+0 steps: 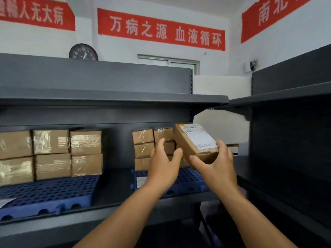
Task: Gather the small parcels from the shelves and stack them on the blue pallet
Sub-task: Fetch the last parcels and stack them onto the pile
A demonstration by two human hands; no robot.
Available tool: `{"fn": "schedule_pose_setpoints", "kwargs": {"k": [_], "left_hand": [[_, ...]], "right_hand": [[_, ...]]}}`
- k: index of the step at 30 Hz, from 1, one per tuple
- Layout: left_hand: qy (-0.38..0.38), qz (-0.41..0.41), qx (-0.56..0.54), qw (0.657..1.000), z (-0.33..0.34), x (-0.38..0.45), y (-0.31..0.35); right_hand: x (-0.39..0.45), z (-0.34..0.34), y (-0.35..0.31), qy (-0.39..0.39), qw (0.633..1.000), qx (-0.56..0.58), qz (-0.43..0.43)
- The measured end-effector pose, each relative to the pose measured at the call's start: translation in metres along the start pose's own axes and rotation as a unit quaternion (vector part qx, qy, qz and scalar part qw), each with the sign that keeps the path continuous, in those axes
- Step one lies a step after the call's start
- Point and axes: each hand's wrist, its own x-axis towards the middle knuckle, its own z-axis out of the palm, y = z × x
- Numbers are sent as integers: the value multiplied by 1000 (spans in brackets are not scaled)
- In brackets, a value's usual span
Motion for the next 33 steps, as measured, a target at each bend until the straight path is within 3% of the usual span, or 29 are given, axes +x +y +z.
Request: {"fn": "schedule_pose_setpoints", "kwargs": {"k": [6, 13, 24, 28, 33], "left_hand": [[126, -40, 122, 984, -9, 88, -32], [147, -63, 182, 970, -20, 142, -68], [107, -96, 16, 990, -29, 188, -109], [114, -95, -6, 989, -28, 194, -107], [108, -87, -10, 990, -30, 197, -111]], "right_hand": [[108, 35, 40, -7, 1000, -1, 2], [184, 80, 58, -18, 999, -23, 17], [207, 124, 73, -80, 996, -49, 8], [205, 129, 75, -84, 996, -3, -1], [203, 127, 82, -121, 987, 96, 52]]}}
